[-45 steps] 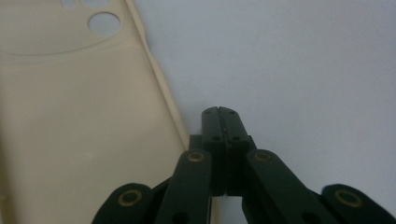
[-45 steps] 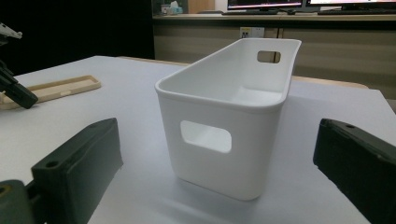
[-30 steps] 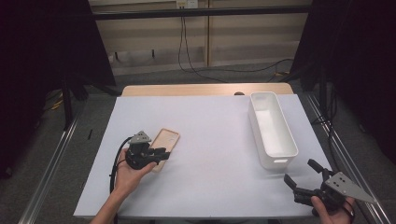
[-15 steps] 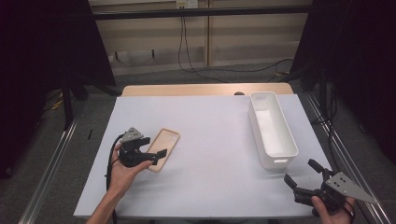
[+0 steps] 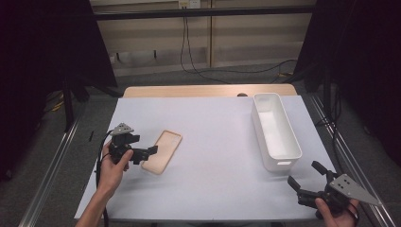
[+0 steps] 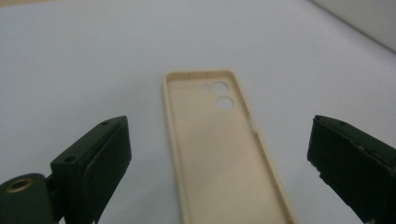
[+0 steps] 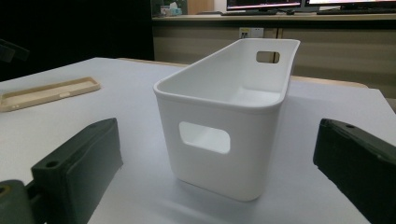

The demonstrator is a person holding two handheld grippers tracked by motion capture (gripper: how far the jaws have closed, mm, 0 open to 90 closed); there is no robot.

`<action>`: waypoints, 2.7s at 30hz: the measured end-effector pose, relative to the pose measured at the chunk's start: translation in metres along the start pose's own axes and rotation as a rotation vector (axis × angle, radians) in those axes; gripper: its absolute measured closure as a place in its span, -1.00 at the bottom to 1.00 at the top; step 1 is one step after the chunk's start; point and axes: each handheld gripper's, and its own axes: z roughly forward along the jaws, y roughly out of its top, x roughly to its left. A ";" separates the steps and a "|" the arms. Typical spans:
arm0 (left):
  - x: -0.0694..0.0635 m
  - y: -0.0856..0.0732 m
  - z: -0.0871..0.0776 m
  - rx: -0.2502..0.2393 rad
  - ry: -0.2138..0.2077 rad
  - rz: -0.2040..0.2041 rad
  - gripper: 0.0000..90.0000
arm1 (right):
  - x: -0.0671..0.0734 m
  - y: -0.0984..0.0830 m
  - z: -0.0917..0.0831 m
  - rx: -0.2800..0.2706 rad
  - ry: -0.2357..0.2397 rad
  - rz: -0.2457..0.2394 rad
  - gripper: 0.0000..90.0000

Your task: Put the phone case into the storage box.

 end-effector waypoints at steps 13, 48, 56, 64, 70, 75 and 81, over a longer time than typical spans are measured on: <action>0.014 0.010 0.018 0.165 0.090 -0.010 -0.85 | 0.000 0.000 0.001 0.000 0.000 0.003 -0.98; 0.016 0.011 0.053 0.379 0.092 0.011 -0.21 | 0.000 0.000 0.001 0.007 0.008 -0.008 -0.98; 0.013 0.010 0.054 0.392 0.111 0.013 0.08 | 0.000 0.000 0.001 0.007 0.009 -0.008 -0.98; 0.010 0.010 0.054 0.393 0.086 -0.015 0.42 | 0.000 0.000 0.002 0.007 0.009 -0.008 -0.98; 0.011 0.011 0.054 0.403 0.077 -0.013 0.46 | 0.001 0.000 0.002 0.008 0.011 -0.008 -0.98; 0.011 0.010 0.055 0.401 0.065 -0.033 0.60 | 0.001 0.000 0.002 0.008 0.010 -0.008 -0.98; 0.013 0.011 0.055 0.399 0.064 -0.046 0.65 | 0.001 0.000 0.002 0.008 0.012 -0.011 -0.98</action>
